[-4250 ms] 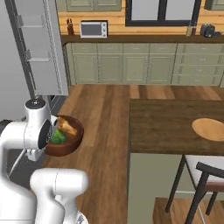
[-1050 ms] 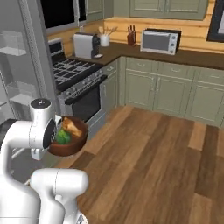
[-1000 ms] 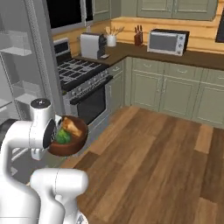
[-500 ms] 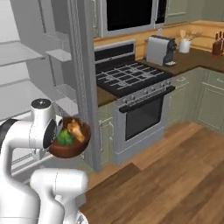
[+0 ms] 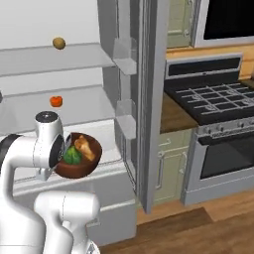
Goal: Pick the chicken drumstick and broccoli from their plates and place them in the bowl. Then put the bowl in the fridge.
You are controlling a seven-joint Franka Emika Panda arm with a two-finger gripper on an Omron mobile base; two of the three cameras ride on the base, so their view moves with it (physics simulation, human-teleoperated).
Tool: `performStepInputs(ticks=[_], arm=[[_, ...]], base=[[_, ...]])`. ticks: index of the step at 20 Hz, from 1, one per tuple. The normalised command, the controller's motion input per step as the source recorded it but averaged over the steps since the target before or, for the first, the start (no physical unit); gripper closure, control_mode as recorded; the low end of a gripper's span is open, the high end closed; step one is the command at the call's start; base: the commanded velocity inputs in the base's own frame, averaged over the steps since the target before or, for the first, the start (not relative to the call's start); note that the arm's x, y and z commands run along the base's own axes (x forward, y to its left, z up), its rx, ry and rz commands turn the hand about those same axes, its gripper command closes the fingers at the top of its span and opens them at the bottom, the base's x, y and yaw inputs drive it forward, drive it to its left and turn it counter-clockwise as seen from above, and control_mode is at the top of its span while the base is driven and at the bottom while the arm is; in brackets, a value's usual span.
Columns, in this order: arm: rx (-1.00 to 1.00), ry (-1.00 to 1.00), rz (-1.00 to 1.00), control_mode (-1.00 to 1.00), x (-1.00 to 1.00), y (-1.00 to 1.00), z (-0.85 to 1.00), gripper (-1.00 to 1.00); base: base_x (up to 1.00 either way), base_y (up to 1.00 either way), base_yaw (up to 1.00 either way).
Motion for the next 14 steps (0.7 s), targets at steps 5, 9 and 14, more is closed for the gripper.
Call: performStepInputs(ticks=[5,9,14], arm=[[0.0,0.0,0.0,1.0,0.0,0.0,0.0,1.0],[0.0,0.0,0.0,1.0,0.0,0.0,0.0,1.0],[0.0,0.0,0.0,1.0,0.0,0.0,0.0,1.0]], base=[[0.0,-0.19,0.6],[-0.13,-0.09,0.52],[0.0,-0.22,0.11]])
